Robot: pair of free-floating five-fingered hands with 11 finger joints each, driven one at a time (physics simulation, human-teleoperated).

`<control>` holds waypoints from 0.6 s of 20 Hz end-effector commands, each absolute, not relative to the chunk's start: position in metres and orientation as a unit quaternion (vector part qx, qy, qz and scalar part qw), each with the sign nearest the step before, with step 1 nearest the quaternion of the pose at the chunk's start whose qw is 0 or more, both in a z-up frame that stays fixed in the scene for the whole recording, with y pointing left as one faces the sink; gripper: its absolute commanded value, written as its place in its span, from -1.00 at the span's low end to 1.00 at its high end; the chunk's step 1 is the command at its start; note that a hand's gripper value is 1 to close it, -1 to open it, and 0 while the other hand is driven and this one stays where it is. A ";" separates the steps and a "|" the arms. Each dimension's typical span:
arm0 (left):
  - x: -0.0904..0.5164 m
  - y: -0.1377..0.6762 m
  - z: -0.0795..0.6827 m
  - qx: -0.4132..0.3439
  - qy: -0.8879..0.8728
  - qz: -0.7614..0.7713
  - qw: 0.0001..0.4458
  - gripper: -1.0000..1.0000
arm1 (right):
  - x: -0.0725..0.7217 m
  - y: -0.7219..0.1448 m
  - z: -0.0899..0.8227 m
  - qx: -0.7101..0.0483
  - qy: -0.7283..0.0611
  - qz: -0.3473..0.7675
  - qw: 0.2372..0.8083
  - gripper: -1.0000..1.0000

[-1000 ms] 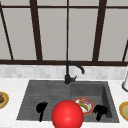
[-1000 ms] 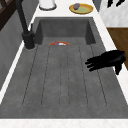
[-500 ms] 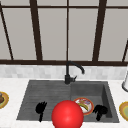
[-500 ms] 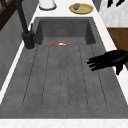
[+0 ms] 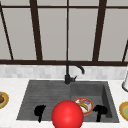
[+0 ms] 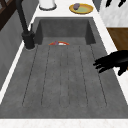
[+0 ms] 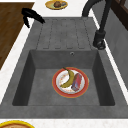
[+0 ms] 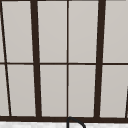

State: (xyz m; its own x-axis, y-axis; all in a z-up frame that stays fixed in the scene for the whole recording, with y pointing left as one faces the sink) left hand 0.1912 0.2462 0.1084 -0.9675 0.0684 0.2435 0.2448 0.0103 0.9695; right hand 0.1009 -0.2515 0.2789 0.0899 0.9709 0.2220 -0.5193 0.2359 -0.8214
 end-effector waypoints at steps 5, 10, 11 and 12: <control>0.190 0.246 0.109 -0.110 -0.709 -0.693 0.067 0.00 | 0.103 -0.245 0.262 -0.275 -0.408 0.559 0.667 -1.00; 0.190 0.246 0.109 -0.107 -0.711 -0.692 0.067 0.00 | 0.114 -0.241 0.249 -0.245 -0.409 0.571 0.668 -1.00; 0.190 0.246 0.109 -0.106 -0.712 -0.691 0.067 0.00 | 0.122 -0.239 0.246 -0.240 -0.402 0.575 0.671 -1.00; 0.190 0.246 0.109 -0.106 -0.712 -0.691 0.067 0.00 | 0.131 -0.236 0.243 -0.234 -0.395 0.578 0.675 -1.00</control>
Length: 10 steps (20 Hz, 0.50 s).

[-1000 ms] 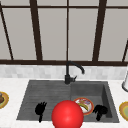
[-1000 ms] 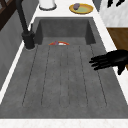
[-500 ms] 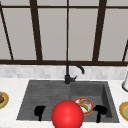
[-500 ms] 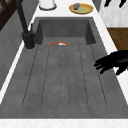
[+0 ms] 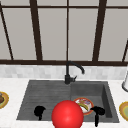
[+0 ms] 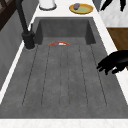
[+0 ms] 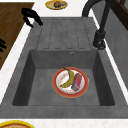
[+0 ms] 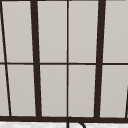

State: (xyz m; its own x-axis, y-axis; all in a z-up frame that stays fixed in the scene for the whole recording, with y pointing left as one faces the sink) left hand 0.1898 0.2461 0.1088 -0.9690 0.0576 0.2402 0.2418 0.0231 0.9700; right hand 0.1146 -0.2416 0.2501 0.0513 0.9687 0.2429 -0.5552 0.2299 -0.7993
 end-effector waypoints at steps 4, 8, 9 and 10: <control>0.190 0.246 0.109 -0.104 -0.713 -0.691 0.066 0.00 | 0.163 -0.229 0.228 -0.219 -0.371 0.586 0.686 -1.00; 0.190 0.246 0.109 -0.102 -0.713 -0.690 0.066 0.00 | 0.193 -0.228 0.225 -0.214 -0.361 0.587 0.692 -1.00; 0.190 0.246 0.109 -0.102 -0.713 -0.690 0.066 0.00 | 0.201 -0.228 0.223 -0.211 -0.359 0.589 0.693 -1.00; 0.190 0.246 0.109 -0.102 -0.714 -0.690 0.066 0.00 | 0.208 -0.228 0.221 -0.209 -0.358 0.590 0.693 -1.00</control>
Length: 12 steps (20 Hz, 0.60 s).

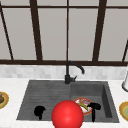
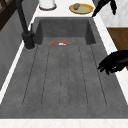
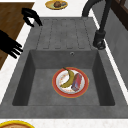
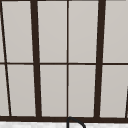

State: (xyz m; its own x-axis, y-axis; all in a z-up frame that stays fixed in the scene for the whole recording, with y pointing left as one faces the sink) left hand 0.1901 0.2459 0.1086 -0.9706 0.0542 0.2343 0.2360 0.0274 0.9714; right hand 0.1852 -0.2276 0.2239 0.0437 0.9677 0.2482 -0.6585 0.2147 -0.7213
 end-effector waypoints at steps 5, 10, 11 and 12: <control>0.190 0.246 0.109 -0.101 -0.714 -0.690 0.066 0.00 | 0.249 -0.221 0.197 -0.203 -0.348 0.598 0.693 -1.00; 0.190 0.246 0.108 -0.101 -0.714 -0.689 0.066 0.00 | 0.287 -0.211 0.169 -0.192 -0.325 0.603 0.703 -1.00; 0.190 0.246 0.108 -0.100 -0.714 -0.689 0.066 0.00 | 0.294 -0.209 0.164 -0.189 -0.323 0.604 0.704 -1.00; 0.190 0.246 0.108 -0.100 -0.714 -0.689 0.066 0.00 | 0.302 -0.208 0.159 -0.184 -0.320 0.605 0.705 -1.00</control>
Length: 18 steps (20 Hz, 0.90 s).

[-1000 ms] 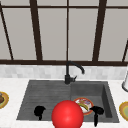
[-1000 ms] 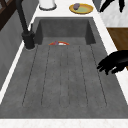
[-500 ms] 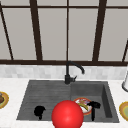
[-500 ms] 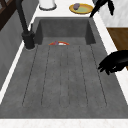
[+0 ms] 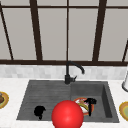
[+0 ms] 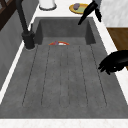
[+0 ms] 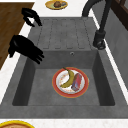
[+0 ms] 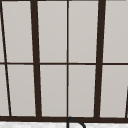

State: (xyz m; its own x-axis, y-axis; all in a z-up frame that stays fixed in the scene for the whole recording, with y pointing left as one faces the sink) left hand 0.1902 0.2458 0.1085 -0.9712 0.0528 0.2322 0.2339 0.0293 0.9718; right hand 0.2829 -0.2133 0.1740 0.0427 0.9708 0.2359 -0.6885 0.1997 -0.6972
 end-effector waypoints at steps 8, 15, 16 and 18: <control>0.190 0.246 0.108 -0.100 -0.715 -0.689 0.066 0.00 | 0.367 -0.202 0.113 -0.181 -0.294 0.623 0.701 -1.00; 0.190 0.246 0.108 -0.100 -0.715 -0.689 0.066 0.00 | 0.406 -0.183 0.081 -0.161 -0.246 0.636 0.713 -1.00; 0.190 0.246 0.108 -0.100 -0.715 -0.689 0.066 0.00 | 0.410 -0.180 0.077 -0.162 -0.239 0.638 0.714 -1.00; 0.190 0.246 0.108 -0.100 -0.715 -0.689 0.066 0.00 | 0.419 -0.174 0.068 -0.163 -0.225 0.636 0.720 -1.00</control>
State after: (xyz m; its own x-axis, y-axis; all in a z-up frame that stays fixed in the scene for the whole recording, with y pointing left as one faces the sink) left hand 0.1903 0.2458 0.1084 -0.9714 0.0522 0.2315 0.2332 0.0300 0.9720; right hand 0.4085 -0.1843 0.0805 0.0680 0.9855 0.1557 -0.8002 0.1471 -0.5814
